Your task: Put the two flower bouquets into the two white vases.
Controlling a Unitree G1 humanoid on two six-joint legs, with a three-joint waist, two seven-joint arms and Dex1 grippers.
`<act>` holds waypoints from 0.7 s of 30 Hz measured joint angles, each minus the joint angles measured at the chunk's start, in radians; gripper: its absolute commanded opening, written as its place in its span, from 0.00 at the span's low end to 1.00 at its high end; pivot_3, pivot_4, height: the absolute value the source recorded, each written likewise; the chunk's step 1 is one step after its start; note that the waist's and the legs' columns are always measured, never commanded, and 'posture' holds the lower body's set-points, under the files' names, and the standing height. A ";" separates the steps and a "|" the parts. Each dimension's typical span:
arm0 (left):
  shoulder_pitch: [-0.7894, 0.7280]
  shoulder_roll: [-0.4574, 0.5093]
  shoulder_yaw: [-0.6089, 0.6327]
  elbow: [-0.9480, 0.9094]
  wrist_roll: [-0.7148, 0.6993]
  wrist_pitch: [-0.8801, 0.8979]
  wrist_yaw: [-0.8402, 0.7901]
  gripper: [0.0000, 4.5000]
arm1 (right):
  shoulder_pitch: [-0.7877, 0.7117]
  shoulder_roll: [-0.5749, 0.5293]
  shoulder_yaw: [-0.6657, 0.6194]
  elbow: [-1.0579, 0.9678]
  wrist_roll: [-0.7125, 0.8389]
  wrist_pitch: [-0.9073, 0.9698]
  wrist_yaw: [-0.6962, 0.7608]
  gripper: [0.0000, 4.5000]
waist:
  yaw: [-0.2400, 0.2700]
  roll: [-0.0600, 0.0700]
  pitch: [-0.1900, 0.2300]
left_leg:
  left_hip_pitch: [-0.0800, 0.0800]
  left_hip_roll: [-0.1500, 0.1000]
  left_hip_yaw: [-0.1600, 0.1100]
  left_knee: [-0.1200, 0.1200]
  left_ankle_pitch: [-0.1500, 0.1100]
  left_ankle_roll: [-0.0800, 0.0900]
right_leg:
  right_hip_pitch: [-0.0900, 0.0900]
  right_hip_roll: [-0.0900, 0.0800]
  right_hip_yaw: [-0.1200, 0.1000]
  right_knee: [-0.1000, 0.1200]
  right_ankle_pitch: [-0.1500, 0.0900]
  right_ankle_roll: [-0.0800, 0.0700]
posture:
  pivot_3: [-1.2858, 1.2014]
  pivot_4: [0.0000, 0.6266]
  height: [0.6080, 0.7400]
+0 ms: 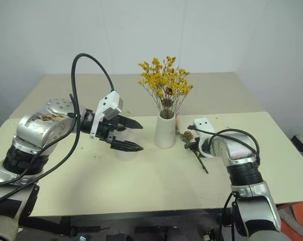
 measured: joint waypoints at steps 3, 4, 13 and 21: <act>0.015 0.026 0.004 0.001 -0.006 0.001 0.002 1.00 | 0.045 0.012 -0.128 -0.109 0.006 0.060 -0.031 0.01 | 0.004 0.000 0.000 | -0.001 0.000 0.000 0.000 0.000 0.000 | -0.001 0.000 0.000 0.000 0.000 0.000 | 0.52 0.24 1.00; 0.019 0.030 0.006 0.001 -0.011 0.001 0.001 1.00 | 0.063 0.022 -0.174 -0.151 0.006 0.073 -0.040 0.01 | 0.006 0.000 0.000 | -0.001 0.000 0.000 0.000 0.000 0.000 | -0.001 0.000 0.000 0.000 0.000 0.000 | 0.52 0.24 1.00; 0.080 0.092 0.076 0.007 -0.044 -0.054 -0.035 1.00 | 0.385 0.179 -0.490 -0.578 0.049 -0.200 -0.055 0.01 | 0.014 0.000 0.000 | 0.000 0.001 0.001 0.000 0.000 0.000 | 0.000 0.000 0.000 0.000 0.000 0.000 | 0.52 0.24 1.00; 0.095 0.085 0.122 0.017 -0.055 -0.098 -0.004 1.00 | 0.486 0.346 -0.480 -0.701 0.134 -0.570 -0.022 0.01 | 0.010 0.000 0.000 | 0.002 0.002 0.001 -0.001 0.000 0.000 | 0.001 0.002 0.001 0.000 0.000 0.000 | 0.52 0.24 1.00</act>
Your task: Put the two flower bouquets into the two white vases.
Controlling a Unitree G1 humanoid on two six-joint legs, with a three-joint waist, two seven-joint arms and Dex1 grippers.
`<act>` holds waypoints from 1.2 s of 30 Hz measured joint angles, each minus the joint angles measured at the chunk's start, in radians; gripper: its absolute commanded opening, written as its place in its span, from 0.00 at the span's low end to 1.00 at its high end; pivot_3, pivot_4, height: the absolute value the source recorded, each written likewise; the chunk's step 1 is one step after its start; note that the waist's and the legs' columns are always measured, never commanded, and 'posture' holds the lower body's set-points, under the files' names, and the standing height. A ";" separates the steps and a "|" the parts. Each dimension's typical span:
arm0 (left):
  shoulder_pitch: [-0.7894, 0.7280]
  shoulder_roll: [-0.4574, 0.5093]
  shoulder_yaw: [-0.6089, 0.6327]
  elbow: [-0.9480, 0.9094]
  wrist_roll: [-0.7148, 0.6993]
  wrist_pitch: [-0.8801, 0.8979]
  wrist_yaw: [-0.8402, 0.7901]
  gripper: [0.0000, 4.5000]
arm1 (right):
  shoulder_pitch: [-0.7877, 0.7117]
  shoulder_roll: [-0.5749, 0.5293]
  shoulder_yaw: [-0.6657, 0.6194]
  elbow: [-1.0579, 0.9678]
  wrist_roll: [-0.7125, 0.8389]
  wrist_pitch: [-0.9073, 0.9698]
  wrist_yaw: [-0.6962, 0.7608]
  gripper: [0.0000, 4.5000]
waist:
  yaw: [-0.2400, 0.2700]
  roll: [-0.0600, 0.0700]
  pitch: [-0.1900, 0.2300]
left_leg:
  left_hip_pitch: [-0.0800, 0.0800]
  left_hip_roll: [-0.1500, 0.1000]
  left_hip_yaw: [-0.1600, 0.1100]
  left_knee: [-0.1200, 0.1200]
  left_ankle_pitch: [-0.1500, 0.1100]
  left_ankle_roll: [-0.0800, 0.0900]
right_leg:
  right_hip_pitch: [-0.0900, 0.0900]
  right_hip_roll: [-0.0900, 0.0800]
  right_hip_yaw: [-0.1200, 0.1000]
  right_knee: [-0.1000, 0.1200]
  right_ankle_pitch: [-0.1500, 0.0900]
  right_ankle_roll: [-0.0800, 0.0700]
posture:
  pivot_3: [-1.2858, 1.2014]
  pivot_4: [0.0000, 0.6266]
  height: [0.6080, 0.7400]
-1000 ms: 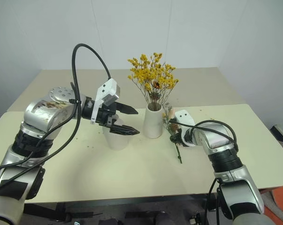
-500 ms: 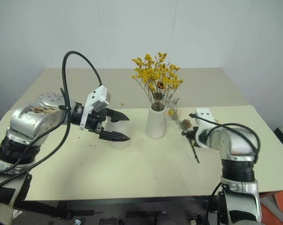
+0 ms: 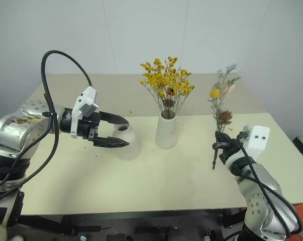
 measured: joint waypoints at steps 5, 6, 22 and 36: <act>-0.001 -0.017 0.000 0.021 0.004 -0.021 0.017 1.00 | -0.078 0.016 0.121 0.032 0.000 -0.252 0.065 0.01 | -0.005 0.000 0.000 | 0.000 0.000 0.000 0.000 0.000 0.000 | 0.000 0.000 0.000 0.000 0.000 0.000 | 0.52 0.24 1.00; -0.001 -0.016 0.000 0.021 0.004 -0.022 0.021 1.00 | -0.093 0.017 0.141 0.044 0.000 -0.288 0.072 0.01 | -0.005 0.000 0.000 | 0.000 0.000 0.000 0.000 0.000 0.000 | 0.000 0.000 0.000 0.000 0.000 0.000 | 0.52 0.24 1.00; 0.025 0.080 0.022 -0.019 0.005 0.050 0.127 1.00 | -0.251 0.043 0.405 0.206 0.118 -0.444 0.181 0.01 | -0.010 0.000 0.000 | 0.000 0.000 -0.001 0.000 0.000 0.000 | 0.000 0.000 -0.001 0.000 0.000 -0.001 | 0.52 0.24 1.00; 0.144 0.128 0.123 -0.145 -0.003 0.186 0.295 1.00 | -0.419 0.128 0.558 0.512 0.014 -0.609 0.227 0.01 | -0.018 0.000 0.000 | 0.000 0.001 -0.001 0.000 0.000 0.000 | -0.001 0.000 -0.001 0.001 0.000 -0.001 | 0.52 0.24 1.00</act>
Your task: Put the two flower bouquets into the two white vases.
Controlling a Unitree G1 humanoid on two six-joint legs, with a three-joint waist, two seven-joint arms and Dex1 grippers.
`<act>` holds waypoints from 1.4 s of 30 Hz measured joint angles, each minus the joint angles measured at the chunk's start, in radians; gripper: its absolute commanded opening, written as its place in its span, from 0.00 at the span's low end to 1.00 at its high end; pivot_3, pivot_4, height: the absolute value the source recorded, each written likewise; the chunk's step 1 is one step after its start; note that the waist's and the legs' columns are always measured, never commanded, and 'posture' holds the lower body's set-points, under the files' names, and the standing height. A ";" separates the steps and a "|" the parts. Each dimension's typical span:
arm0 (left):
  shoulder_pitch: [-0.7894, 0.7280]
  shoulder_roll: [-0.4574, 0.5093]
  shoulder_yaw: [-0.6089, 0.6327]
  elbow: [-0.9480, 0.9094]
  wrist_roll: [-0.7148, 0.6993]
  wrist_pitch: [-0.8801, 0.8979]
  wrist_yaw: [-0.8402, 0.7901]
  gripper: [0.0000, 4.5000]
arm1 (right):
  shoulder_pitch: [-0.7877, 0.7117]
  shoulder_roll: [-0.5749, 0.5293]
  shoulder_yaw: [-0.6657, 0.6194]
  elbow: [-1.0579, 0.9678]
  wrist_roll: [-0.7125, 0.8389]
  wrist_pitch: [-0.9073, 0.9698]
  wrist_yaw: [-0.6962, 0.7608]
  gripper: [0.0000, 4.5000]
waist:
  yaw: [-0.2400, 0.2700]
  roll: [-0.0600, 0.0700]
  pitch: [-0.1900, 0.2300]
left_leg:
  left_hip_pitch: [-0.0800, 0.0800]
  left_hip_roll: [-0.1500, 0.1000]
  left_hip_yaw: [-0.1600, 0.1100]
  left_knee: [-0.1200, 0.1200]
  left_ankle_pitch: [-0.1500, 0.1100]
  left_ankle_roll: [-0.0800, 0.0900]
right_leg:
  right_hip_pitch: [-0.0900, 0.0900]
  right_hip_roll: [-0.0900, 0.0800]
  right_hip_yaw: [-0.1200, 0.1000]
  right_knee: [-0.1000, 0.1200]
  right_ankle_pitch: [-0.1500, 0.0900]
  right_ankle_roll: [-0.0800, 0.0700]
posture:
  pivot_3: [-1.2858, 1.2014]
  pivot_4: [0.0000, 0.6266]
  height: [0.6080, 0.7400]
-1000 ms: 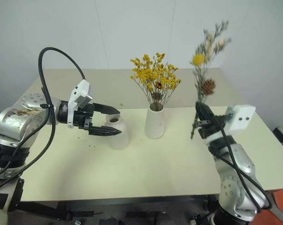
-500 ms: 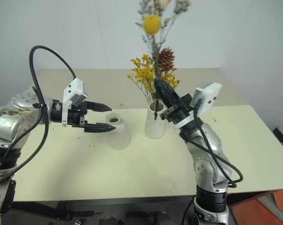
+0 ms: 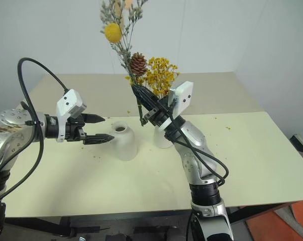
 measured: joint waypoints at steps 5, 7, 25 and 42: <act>0.000 0.000 0.009 -0.021 -0.014 0.016 0.015 1.00 | -0.025 0.047 0.038 0.060 -0.041 -0.046 -0.002 0.01 | 0.001 0.000 0.000 | 0.000 0.000 0.000 0.000 0.000 0.000 | 0.000 0.000 0.000 0.000 0.000 0.000 | 0.52 0.24 1.00; 0.000 0.000 0.009 -0.021 -0.019 0.016 0.016 1.00 | -0.025 0.064 0.049 0.096 -0.063 -0.068 -0.006 0.01 | 0.000 0.000 0.000 | 0.000 0.000 0.000 0.000 0.000 0.000 | 0.000 0.000 0.000 0.000 0.000 0.000 | 0.52 0.24 1.00; -0.006 -0.001 -0.008 -0.017 -0.021 0.014 0.011 1.00 | -0.056 0.109 0.080 0.207 -0.148 -0.185 -0.085 0.01 | -0.001 0.000 0.000 | 0.000 0.000 0.000 0.000 0.000 0.000 | -0.001 0.000 0.000 0.001 0.000 0.000 | 0.52 0.24 1.00; -0.020 -0.009 -0.015 0.010 -0.012 -0.007 0.010 1.00 | -0.081 0.111 0.124 0.256 -0.145 -0.243 -0.089 0.01 | -0.001 0.000 0.000 | 0.000 0.000 0.000 0.000 0.000 0.000 | -0.001 0.000 0.000 0.000 0.000 0.000 | 0.52 0.24 1.00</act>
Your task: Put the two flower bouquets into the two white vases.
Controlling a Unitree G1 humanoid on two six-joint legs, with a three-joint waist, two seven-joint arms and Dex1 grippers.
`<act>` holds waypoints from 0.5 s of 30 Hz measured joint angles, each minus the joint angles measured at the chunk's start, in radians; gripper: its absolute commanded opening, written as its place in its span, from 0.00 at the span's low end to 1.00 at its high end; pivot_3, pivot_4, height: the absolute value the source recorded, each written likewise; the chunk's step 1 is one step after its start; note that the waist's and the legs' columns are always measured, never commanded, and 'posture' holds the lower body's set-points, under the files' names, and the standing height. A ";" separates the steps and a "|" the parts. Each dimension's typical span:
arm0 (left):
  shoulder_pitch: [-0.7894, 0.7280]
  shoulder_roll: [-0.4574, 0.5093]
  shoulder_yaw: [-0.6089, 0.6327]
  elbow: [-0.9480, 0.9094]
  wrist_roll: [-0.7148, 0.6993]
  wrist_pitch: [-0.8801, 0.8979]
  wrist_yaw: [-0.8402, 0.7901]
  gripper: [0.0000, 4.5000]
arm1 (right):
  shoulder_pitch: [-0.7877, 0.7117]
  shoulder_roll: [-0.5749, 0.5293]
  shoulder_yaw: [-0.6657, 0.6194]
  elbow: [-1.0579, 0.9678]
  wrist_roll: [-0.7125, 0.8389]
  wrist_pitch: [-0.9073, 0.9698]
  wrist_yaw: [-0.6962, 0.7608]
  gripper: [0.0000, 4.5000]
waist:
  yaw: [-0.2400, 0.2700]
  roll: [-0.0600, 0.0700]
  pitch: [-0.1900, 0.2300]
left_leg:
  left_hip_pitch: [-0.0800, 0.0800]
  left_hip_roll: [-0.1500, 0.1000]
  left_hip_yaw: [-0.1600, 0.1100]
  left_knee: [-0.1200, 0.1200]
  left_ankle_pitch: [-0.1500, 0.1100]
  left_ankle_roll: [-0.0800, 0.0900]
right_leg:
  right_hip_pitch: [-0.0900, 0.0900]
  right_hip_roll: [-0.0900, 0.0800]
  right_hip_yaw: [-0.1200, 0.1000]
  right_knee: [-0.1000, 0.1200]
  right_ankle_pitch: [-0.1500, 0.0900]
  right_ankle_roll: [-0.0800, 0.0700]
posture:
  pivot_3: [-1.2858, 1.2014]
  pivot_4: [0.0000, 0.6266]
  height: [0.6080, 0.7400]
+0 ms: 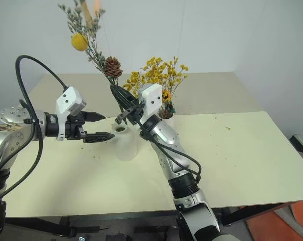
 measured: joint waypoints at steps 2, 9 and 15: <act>-0.003 -0.002 -0.002 0.003 0.000 -0.003 0.001 1.00 | 0.000 0.000 0.004 0.004 0.001 -0.006 0.000 0.01 | 0.000 0.000 0.000 | 0.000 0.000 0.000 0.000 0.000 0.000 | 0.000 0.000 0.000 0.000 0.000 0.000 | 0.52 0.24 1.00; -0.013 -0.004 -0.012 0.003 0.000 -0.004 0.002 1.00 | 0.000 0.000 0.017 0.012 0.005 -0.022 -0.002 0.01 | 0.000 0.000 0.000 | 0.000 0.000 0.000 0.000 0.000 0.000 | 0.000 0.000 0.000 0.000 0.000 0.000 | 0.52 0.24 1.00; -0.013 -0.004 -0.012 0.003 -0.001 -0.004 0.003 1.00 | -0.001 0.001 0.016 0.014 0.013 -0.023 -0.020 0.01 | 0.000 0.000 0.000 | 0.000 0.000 0.000 0.000 0.000 0.000 | 0.000 0.000 0.000 0.000 0.000 0.000 | 0.52 0.24 1.00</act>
